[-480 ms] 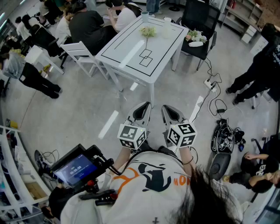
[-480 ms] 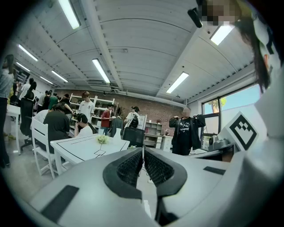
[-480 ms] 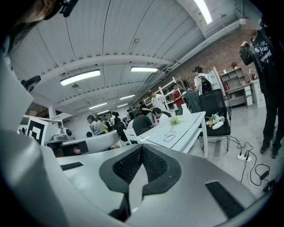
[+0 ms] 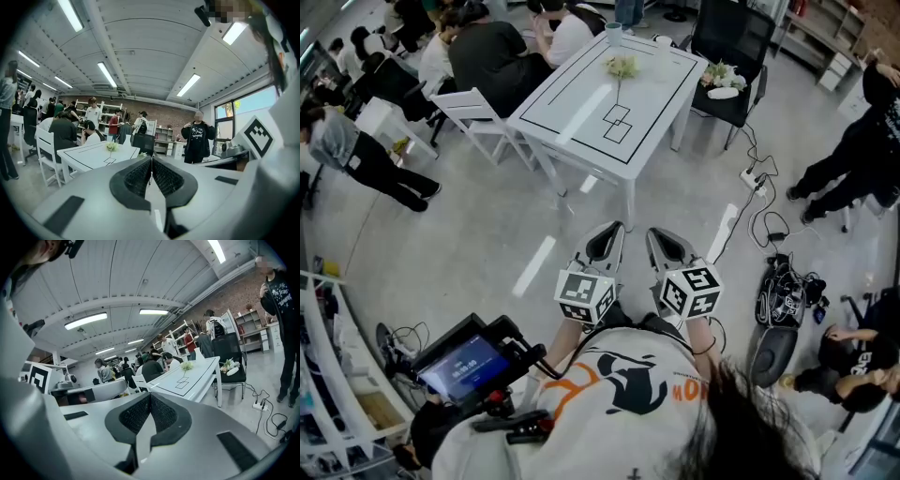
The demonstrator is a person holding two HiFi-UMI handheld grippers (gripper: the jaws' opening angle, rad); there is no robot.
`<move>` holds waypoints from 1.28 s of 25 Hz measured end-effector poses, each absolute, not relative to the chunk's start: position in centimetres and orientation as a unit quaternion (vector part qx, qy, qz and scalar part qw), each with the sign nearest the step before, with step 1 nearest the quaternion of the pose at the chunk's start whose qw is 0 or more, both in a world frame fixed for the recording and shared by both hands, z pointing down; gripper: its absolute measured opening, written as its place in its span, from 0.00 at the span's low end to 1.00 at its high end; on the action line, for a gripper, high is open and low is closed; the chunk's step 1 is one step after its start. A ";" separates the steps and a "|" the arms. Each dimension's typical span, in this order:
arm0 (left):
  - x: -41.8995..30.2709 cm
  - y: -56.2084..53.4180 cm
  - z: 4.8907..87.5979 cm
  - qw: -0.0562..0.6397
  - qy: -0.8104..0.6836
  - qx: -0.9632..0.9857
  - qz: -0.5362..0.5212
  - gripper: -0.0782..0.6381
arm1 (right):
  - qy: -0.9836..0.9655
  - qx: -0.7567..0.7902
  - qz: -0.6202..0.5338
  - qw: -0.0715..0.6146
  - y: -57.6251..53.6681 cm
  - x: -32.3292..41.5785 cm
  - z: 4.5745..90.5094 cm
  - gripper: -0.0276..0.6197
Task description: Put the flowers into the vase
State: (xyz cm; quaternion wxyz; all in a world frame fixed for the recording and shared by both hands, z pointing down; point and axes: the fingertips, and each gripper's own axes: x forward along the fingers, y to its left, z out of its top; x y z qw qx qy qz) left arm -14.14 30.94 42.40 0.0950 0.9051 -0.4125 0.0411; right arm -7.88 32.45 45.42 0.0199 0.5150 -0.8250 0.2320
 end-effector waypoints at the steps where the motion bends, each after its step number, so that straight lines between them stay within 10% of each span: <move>1: -14.4 30.8 42.4 0.096 -0.413 0.905 0.041 0.12 | -0.825 0.515 0.232 0.020 32.4 -8.1 45.4 0.06; 32: -14.5 20.9 44.8 0.120 -0.376 0.917 0.051 0.12 | -0.783 0.569 0.253 0.012 24.8 -6.7 47.4 0.06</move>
